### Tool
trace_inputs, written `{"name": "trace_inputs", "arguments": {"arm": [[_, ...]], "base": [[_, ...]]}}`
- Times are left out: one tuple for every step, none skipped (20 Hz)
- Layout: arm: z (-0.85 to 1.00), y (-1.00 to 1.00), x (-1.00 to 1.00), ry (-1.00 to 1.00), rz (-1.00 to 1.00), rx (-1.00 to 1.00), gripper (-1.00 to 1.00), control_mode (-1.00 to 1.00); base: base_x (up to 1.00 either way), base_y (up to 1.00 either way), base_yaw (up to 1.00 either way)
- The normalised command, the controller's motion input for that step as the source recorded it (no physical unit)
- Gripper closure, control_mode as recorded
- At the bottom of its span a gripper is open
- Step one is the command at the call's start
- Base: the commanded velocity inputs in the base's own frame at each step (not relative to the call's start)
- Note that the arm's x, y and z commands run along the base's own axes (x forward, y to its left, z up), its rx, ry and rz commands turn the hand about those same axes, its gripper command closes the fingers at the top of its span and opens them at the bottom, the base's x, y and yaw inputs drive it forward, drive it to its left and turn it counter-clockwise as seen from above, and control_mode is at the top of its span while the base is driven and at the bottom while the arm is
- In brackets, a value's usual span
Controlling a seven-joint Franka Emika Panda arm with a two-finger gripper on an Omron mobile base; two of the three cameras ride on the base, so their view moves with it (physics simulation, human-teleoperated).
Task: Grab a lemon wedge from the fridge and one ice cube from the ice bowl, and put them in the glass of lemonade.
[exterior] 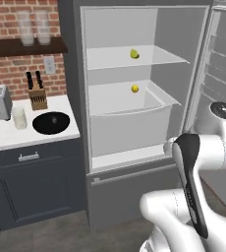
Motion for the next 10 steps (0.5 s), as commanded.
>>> {"name": "trace_inputs", "arguments": {"arm": [[0.00,0.00,0.00,0.00,0.00,0.00,-1.00,1.00],[0.00,0.00,0.00,0.00,0.00,0.00,-1.00,1.00],[0.00,0.00,0.00,0.00,0.00,0.00,-1.00,1.00],[0.00,0.00,0.00,0.00,0.00,0.00,-1.00,1.00],[0.00,0.00,0.00,0.00,0.00,0.00,-1.00,1.00],[0.00,0.00,0.00,0.00,0.00,0.00,-1.00,1.00],[0.00,0.00,0.00,0.00,0.00,0.00,-1.00,1.00],[0.00,0.00,0.00,0.00,0.00,0.00,-1.00,1.00],[0.00,0.00,0.00,0.00,0.00,0.00,-1.00,1.00],[0.00,0.00,0.00,0.00,0.00,0.00,-1.00,1.00]], "base": [[0.63,-0.24,0.04],[0.64,-0.29,0.05],[0.64,-0.33,0.06],[0.62,-0.35,0.07],[0.61,-0.34,0.07],[0.61,-0.34,0.07],[0.63,-0.34,0.07],[0.64,-0.36,0.07],[0.65,-0.36,0.07],[0.66,-0.36,0.07]]}}
